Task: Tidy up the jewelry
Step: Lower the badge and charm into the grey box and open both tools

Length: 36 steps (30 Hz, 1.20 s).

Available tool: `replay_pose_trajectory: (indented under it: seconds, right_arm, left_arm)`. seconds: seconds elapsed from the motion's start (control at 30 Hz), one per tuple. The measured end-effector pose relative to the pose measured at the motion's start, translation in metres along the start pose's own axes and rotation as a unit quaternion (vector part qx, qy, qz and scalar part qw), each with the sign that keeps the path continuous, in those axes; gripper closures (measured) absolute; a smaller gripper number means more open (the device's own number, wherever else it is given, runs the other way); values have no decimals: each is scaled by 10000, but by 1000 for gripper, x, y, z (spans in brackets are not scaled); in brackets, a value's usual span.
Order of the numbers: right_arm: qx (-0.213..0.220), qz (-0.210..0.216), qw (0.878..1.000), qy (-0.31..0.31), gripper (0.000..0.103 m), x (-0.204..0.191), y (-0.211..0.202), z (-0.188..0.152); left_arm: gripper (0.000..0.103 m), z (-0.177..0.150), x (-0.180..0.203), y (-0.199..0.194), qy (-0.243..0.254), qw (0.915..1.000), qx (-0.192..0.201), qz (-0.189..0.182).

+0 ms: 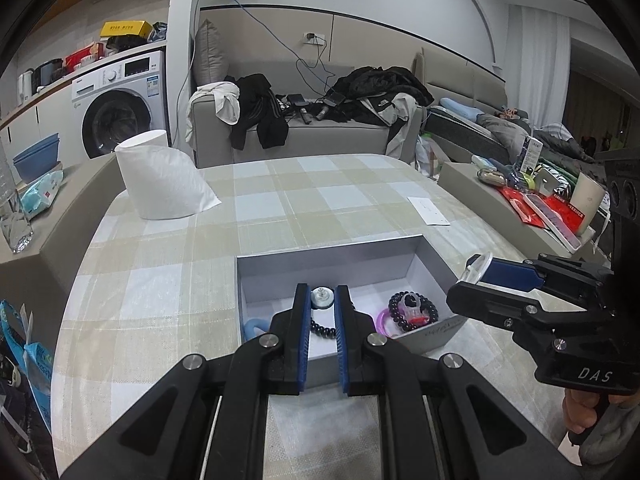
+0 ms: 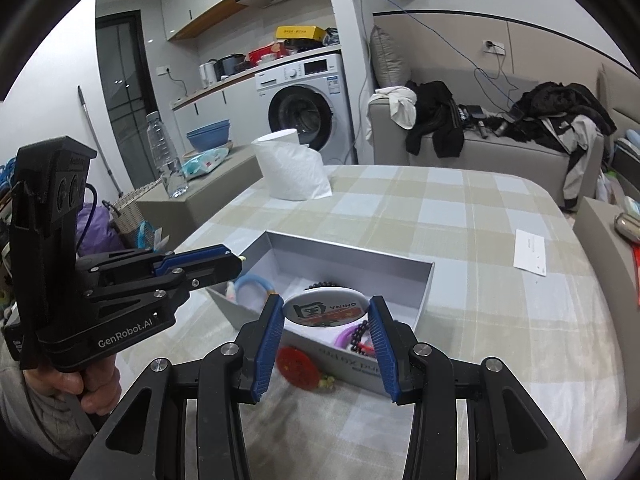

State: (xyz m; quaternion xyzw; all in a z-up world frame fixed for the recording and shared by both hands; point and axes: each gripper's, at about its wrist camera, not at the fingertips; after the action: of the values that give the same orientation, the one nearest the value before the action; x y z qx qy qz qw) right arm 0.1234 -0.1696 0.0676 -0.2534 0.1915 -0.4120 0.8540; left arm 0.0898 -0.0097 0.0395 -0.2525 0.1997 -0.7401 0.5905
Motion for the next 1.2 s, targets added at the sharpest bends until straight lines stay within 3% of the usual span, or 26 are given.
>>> replay_pose_trajectory:
  seconds: [0.47,1.2]
  right_arm:
    - [-184,-34,9991,393,61,19,29,3]
    - [-358,-30,9989,308,60,16,44,2]
  left_arm:
    - [96,-1,-9,22,-169,9995,-256,39]
    - [96,-3,-9,26,-152,9992,-350,93]
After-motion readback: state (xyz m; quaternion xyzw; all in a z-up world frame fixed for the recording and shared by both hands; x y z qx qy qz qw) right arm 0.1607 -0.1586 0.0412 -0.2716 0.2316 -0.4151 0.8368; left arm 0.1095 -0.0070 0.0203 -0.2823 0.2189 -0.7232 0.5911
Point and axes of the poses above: each gripper's, at about its wrist camera, not at the fingertips, and y roughly the way its jaws point, x to its right, z to its top, and after that the axes turned 5 degrees about -z, right-handed
